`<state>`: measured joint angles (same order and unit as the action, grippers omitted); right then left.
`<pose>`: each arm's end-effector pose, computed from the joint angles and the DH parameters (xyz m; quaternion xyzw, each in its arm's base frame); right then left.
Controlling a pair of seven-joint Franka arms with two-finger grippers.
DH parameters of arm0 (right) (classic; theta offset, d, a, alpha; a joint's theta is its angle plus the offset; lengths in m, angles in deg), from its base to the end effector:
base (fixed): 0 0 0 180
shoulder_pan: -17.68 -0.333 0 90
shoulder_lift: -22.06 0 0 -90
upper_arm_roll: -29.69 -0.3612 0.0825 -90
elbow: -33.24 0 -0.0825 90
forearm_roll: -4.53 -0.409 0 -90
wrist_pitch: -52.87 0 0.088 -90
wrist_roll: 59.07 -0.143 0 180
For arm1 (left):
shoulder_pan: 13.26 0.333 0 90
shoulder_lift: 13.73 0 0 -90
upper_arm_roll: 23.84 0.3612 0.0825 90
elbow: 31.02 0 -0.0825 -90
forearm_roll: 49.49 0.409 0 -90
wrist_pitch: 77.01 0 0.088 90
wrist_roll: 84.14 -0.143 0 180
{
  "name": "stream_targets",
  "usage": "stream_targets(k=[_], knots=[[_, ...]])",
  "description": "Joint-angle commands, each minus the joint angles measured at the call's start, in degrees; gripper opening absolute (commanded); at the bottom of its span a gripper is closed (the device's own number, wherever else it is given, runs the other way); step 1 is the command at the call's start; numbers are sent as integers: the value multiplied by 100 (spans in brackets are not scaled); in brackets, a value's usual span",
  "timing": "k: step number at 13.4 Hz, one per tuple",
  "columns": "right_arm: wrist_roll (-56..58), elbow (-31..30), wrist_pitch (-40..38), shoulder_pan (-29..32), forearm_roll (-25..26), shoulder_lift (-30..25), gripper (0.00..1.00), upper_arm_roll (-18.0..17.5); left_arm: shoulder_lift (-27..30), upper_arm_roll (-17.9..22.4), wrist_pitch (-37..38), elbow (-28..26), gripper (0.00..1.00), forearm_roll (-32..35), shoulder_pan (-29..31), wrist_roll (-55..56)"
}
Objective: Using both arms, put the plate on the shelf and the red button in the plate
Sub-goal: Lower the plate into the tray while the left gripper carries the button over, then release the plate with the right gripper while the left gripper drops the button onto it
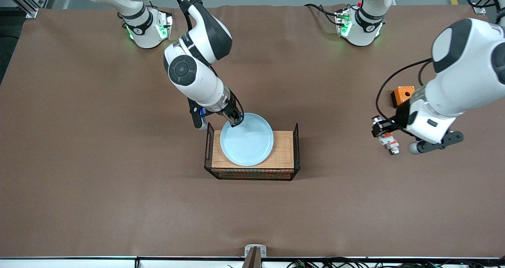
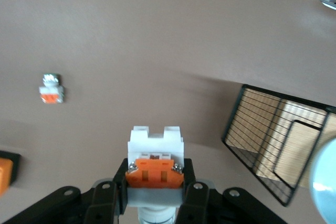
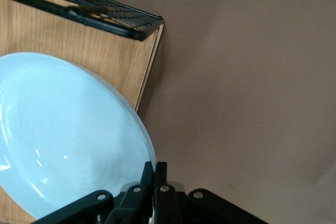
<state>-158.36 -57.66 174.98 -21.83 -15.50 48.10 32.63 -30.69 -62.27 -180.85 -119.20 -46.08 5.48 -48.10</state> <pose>0.5739 0.4635 0.3789 -0.7986 0.5834 0.1131 0.0947 0.6534 -0.1742 0.5199 0.9869 0.1478 -0.0107 0.0643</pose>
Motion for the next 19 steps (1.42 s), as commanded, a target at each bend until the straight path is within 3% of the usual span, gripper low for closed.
stream_targets(k=[1, 3, 4, 5, 6, 8, 9, 10, 13, 16, 17, 19], knots=[[42, 222, 58, 49, 105, 173, 2, -47, -35, -7, 83, 126, 1, -60, -273, 542], [15, 222, 50, 49, 96, 190, 14, -47, -44, -7, 75, 135, 0, -69, -475, 1042], [6, 231, 50, 57, 78, 190, 27, -39, -96, -7, 75, 152, 0, -112, -563, 1288], [15, 266, 41, 110, 78, 190, 48, -39, -149, -7, 75, 274, 0, -182, -668, 1439], [-2, 310, 15, 180, 43, 199, 64, -39, -280, -7, 40, 432, 0, -218, -843, 1640], [189, 319, -29, 181, 131, 182, 79, -39, -570, -7, 13, 819, 0, -218, -1151, 2263], [365, 336, -116, 180, 140, 164, 95, -47, -685, -7, -39, 951, 0, -218, -1336, 2614], [445, 424, -300, 180, 131, 155, 100, -47, -738, 2, -153, 1013, 0, -218, -1442, 2862], [481, 740, -1126, 163, 140, 16, 100, -56, -940, 2, -898, 1023, 1, -218, -1863, 3748], [1610, 697, -2310, 163, 175, -669, 100, -47, -1247, 46, -1497, 1066, 2, -165, -2277, 4050], [2015, 680, -2976, 232, 375, -1036, 100, -21, -1440, 98, -1725, 1075, 6, -148, -2504, 4216], [2517, 662, -3586, 321, 648, -1425, 100, -21, -1643, 535, -1998, 1084, 6, -148, -2995, 4375]])
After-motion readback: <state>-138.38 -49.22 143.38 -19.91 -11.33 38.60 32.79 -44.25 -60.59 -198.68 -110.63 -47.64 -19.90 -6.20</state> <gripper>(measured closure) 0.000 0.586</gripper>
